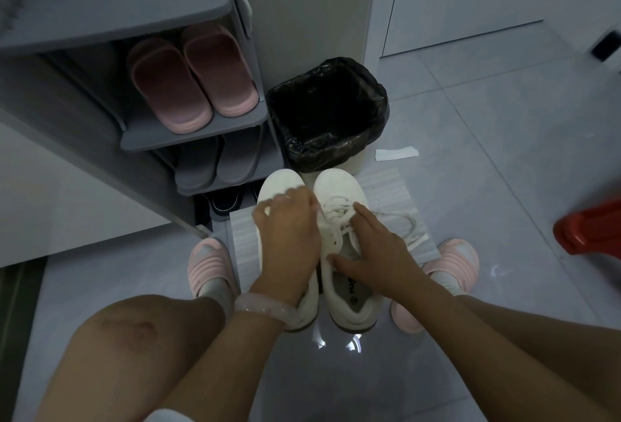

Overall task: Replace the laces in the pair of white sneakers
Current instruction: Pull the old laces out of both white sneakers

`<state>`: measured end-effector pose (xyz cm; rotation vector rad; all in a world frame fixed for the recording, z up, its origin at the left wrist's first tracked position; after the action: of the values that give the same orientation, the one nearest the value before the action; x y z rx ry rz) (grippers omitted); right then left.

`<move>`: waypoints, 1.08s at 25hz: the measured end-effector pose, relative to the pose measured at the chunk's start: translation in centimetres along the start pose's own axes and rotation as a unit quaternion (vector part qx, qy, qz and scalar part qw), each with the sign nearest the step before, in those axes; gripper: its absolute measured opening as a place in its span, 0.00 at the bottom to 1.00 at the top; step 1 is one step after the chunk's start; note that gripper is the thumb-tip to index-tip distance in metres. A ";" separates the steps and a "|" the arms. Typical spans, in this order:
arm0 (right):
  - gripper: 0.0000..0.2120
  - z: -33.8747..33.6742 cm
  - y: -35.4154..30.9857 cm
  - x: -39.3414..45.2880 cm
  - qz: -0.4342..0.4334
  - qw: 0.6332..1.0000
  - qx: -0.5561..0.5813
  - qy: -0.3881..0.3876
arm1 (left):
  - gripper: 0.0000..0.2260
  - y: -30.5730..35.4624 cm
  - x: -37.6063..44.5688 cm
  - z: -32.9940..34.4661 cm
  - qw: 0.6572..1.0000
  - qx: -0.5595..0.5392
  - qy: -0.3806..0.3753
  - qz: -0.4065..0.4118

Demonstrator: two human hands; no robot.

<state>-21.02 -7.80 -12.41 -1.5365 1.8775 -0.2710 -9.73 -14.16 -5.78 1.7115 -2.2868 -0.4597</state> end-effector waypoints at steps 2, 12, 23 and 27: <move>0.39 0.0 0.0 0.0 0.004 1.000 -0.001 -0.008 | 0.06 -0.8 0.6 -2.5 0.992 -0.069 0.089 -0.048; 0.38 0.0 0.0 0.0 -0.003 1.000 0.004 0.010 | 0.09 0.6 -0.9 3.8 0.987 0.052 -0.120 0.089; 0.39 -0.2 -0.1 -0.3 0.005 1.000 -0.009 0.002 | 0.06 -0.4 0.1 -1.9 0.985 -0.104 0.137 0.023; 0.34 -0.6 -0.2 0.0 0.002 1.000 0.030 -0.001 | 0.07 -2.7 1.9 -5.7 0.974 -0.167 0.144 -0.055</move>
<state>-21.20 -7.99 -11.83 -1.4922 1.8535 -0.3214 -5.76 -17.22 -1.61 1.6190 -1.8046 -0.5435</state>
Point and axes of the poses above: each hand's wrist, its own x-axis towards the middle knuckle, its own z-axis out of the palm, y = z × x, the point moved 6 cm from there along x, towards the middle knuckle, and after that the axes turned 2 degrees about -y, right-handed, at the moved point
